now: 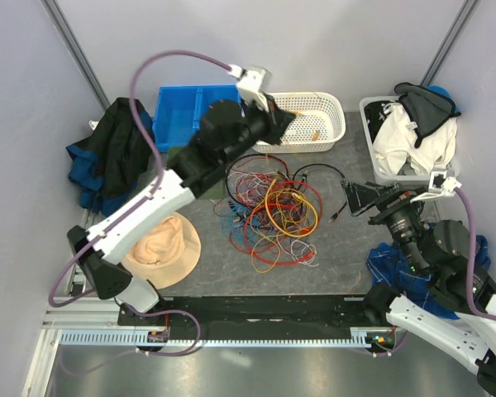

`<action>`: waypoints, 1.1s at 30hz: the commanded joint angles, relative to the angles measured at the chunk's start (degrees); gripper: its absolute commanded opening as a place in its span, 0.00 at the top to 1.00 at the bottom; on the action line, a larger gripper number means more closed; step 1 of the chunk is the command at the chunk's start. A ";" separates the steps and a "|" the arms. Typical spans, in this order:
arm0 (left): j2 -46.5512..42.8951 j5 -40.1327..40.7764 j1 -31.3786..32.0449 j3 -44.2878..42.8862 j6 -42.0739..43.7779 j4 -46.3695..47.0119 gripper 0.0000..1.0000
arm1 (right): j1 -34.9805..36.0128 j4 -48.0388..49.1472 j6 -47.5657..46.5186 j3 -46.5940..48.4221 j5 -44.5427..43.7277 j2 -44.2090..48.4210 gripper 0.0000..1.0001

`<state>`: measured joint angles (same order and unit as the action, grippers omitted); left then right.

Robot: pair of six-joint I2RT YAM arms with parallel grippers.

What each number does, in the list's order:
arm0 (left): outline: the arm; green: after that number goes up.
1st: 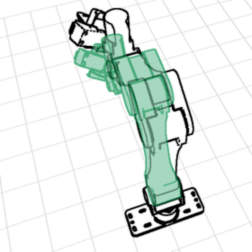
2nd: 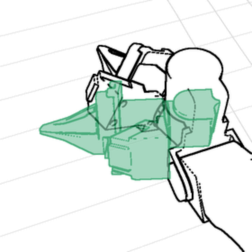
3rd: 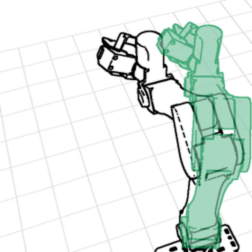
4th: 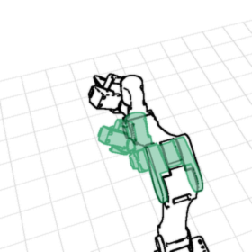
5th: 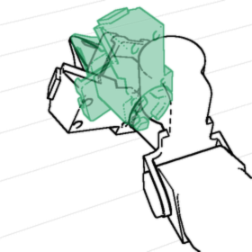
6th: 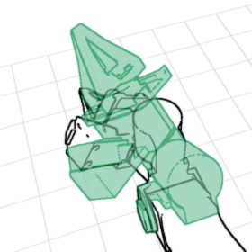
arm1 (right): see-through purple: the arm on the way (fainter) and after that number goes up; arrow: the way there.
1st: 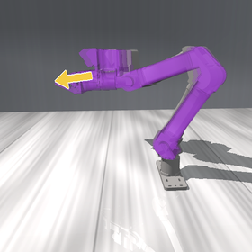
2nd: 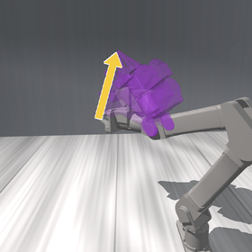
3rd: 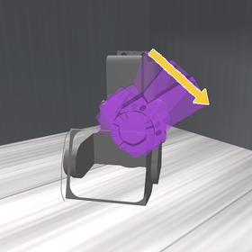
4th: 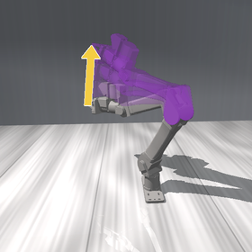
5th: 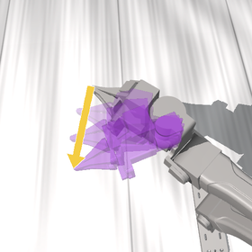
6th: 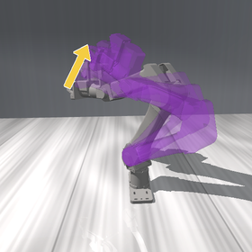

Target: Untangle the cables

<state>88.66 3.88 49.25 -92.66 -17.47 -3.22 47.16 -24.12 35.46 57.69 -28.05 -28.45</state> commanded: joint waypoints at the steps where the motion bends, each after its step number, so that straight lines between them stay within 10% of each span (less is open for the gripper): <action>1: -3.06 3.42 -1.97 -14.00 2.09 -21.81 0.98 | -0.05 -1.28 -1.80 -6.18 -3.85 2.25 0.05; 22: 22.68 -6.16 -14.62 -41.79 -2.74 -26.31 0.98 | -0.05 -0.67 -1.62 -13.83 -2.62 6.03 0.07; 33: 34.99 -9.94 -17.35 -47.52 0.94 -12.19 0.98 | 0.04 4.25 -1.89 -18.31 -4.47 4.54 0.07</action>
<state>123.04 -3.38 32.23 -136.14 -18.37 -26.37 47.13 -23.46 34.13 41.15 -31.16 -23.07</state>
